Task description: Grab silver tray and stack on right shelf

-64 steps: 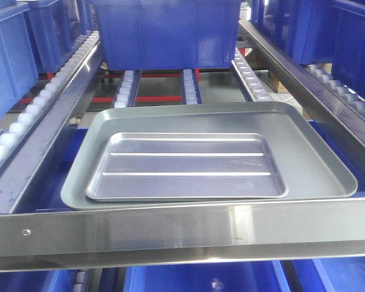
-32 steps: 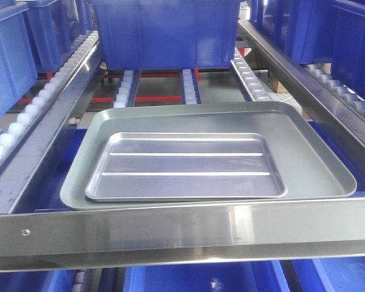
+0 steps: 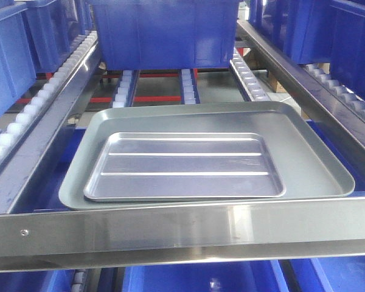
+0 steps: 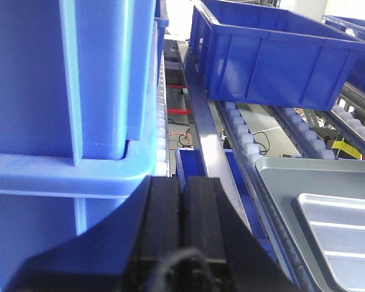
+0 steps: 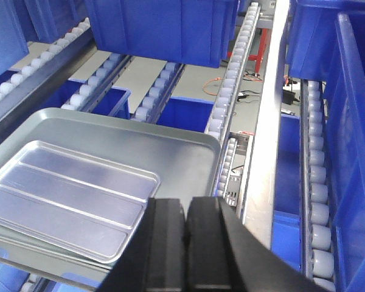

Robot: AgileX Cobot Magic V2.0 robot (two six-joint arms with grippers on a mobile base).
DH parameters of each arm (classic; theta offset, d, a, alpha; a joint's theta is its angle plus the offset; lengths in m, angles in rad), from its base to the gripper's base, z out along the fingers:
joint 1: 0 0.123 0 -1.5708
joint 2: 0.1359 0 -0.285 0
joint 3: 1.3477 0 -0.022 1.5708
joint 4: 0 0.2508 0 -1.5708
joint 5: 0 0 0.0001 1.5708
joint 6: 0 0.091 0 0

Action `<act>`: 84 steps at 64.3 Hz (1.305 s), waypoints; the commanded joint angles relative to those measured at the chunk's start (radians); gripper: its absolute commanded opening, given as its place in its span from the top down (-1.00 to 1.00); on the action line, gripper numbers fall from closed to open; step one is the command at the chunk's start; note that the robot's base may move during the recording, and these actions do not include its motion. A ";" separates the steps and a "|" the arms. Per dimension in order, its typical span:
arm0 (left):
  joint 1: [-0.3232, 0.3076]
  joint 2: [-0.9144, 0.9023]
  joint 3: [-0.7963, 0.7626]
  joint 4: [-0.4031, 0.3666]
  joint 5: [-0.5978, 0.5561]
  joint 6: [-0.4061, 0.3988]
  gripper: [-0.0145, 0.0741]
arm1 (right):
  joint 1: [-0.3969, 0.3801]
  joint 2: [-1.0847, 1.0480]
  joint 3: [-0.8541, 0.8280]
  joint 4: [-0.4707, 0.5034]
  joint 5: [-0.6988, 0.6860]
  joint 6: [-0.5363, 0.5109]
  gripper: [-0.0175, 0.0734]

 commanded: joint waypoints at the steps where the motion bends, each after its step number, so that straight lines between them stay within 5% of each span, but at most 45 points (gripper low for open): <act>1: 0.002 -0.014 0.018 -0.007 -0.077 0.004 0.90 | -0.006 0.004 -0.026 -0.008 -0.089 -0.015 0.49; 9: 0.002 -0.014 0.018 -0.007 -0.075 0.004 0.90 | -0.061 0.003 -0.013 0.163 -0.088 -0.208 0.49; 15: 0.002 -0.014 0.018 -0.007 -0.075 0.004 0.90 | -0.157 0.000 0.021 0.408 -0.118 -0.446 0.49; 19: 0.002 -0.014 0.018 -0.007 -0.075 0.004 0.90 | -0.228 -0.020 0.066 0.472 -0.169 -0.520 0.49; 37: 0.002 -0.014 0.018 -0.007 -0.075 0.004 0.90 | -0.386 -0.272 0.327 0.476 -0.352 -0.496 0.49; 47: 0.002 -0.014 0.018 -0.007 -0.073 0.004 0.90 | -0.396 -0.362 0.434 0.474 -0.425 -0.423 0.49; 84: 0.002 -0.014 0.018 -0.007 -0.072 0.004 0.90 | -0.405 -0.359 0.433 0.464 -0.418 -0.426 0.49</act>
